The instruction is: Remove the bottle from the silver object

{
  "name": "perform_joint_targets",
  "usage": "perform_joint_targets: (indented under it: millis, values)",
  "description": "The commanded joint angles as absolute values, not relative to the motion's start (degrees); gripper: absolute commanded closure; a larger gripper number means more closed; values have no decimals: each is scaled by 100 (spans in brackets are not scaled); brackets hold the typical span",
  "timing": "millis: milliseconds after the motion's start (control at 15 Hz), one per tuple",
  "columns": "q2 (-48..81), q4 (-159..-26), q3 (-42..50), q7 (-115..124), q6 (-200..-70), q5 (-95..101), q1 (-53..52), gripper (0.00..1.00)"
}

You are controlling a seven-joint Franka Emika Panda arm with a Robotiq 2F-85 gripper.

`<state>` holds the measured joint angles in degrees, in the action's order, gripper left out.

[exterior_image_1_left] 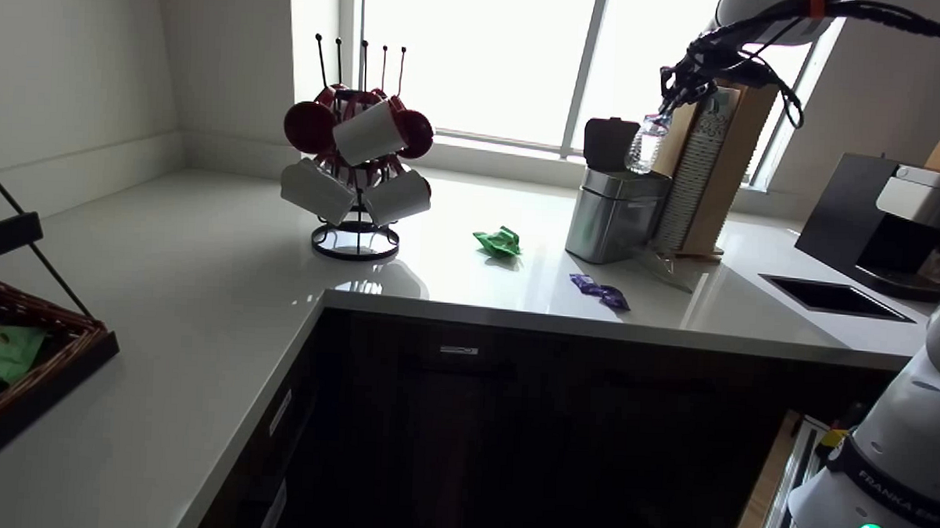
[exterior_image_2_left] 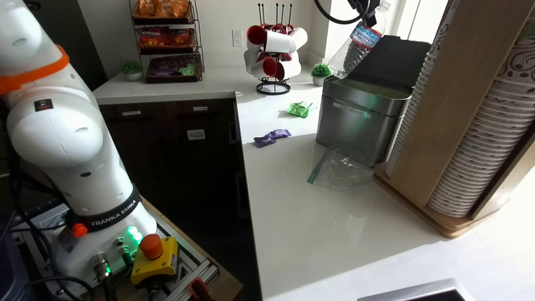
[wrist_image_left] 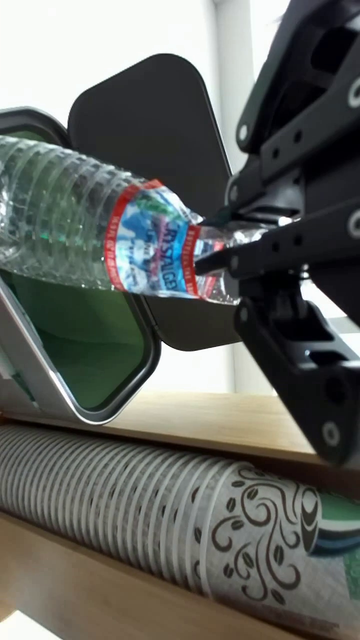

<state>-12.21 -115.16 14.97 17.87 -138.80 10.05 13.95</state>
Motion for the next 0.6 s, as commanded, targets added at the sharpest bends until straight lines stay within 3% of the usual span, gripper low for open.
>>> perform_joint_targets:
  millis: [0,533]
  values:
    - [-1919,-12025,1469,1490,-13264,511,1450,97]
    - [-2331,-12617,1850,942,-11614,-819,1536,97]
